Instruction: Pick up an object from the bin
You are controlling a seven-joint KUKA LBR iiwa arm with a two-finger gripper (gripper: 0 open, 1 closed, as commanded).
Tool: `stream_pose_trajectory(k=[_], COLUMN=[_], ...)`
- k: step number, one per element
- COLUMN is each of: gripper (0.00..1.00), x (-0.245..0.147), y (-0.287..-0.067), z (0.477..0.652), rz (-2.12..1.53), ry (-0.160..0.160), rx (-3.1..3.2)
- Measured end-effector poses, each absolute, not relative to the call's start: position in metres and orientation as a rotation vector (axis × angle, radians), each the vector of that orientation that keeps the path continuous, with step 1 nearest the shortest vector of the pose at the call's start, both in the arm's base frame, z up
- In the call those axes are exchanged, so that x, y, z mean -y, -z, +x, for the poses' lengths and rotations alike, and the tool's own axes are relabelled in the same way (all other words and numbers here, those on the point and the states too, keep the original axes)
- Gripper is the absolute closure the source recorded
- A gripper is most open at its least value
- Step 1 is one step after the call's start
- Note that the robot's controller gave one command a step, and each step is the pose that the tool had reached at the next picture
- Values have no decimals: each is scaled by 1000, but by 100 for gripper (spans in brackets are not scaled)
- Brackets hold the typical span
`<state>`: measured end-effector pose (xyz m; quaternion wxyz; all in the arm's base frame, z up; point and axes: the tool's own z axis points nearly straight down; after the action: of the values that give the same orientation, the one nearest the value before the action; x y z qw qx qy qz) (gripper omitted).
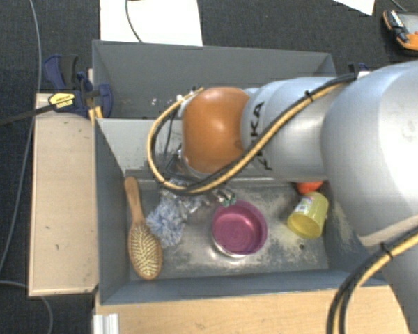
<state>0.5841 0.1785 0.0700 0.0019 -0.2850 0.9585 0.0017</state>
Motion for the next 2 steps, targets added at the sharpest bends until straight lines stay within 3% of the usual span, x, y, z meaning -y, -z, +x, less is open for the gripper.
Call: stream_pose_trajectory(k=[2], gripper=[100], x=[-179], y=[-75], z=[584], rz=[-889], ry=[-7], rx=[-3007])
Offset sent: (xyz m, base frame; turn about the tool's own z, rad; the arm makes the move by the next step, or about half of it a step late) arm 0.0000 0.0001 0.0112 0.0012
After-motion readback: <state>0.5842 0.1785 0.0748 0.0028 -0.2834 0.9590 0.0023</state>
